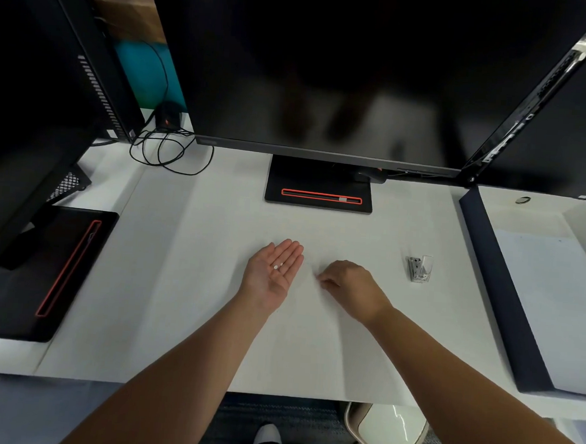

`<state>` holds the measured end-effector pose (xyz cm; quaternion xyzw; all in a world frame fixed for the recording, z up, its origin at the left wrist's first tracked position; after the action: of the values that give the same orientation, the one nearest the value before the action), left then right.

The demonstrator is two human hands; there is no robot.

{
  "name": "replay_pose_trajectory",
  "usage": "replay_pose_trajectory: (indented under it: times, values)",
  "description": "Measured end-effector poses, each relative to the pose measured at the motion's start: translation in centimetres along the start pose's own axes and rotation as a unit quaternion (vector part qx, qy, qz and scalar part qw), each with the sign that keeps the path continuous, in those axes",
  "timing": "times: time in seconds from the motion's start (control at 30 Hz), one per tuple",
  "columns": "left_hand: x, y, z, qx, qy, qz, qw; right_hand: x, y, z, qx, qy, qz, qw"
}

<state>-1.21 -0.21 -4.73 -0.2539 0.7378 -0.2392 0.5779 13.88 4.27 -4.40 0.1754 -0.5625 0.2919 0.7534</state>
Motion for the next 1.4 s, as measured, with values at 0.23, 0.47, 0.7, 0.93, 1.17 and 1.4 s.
replay_pose_trajectory:
  times: [0.23, 0.47, 0.7, 0.93, 1.17, 1.4]
  values:
    - [0.2, 0.2, 0.4, 0.002, 0.007, -0.007, 1.0, -1.5, -0.3, 1.0, -0.044, -0.012, -0.093, 0.995]
    - [-0.1, -0.2, 0.9, 0.02, 0.033, -0.004, 0.999, 0.2, 0.4, 3.5, -0.047, 0.086, -0.153, 0.983]
    - [-0.6, -0.5, 1.5, 0.022, 0.013, -0.005, 1.0, 1.0, 0.8, 4.1, -0.059, 0.063, -0.192, 0.978]
    - [-0.1, -0.4, 1.0, 0.021, -0.011, -0.006, 1.0, 1.4, 0.1, 3.0, -0.031, 0.137, -0.168, 0.976]
    - [0.1, 0.0, -0.7, 0.003, -0.022, -0.008, 1.0, 0.0, -2.0, -0.8, -0.132, 0.07, -0.074, 0.986]
    - [-0.1, 0.2, -0.6, 0.003, -0.021, -0.006, 1.0, -1.6, -0.9, 0.1, -0.145, 0.062, -0.066, 0.985]
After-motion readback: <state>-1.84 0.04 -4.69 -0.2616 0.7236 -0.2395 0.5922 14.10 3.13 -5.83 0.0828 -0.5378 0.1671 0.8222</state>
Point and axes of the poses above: each hand's wrist, its own y-axis towards the middle knuckle, its own x-axis out of the back of the hand, z = x × y, the point moved 3 cm from there along y, towards the middle knuckle, and after that the axes turned 10 degrees about -y, right-handed, at the moved point
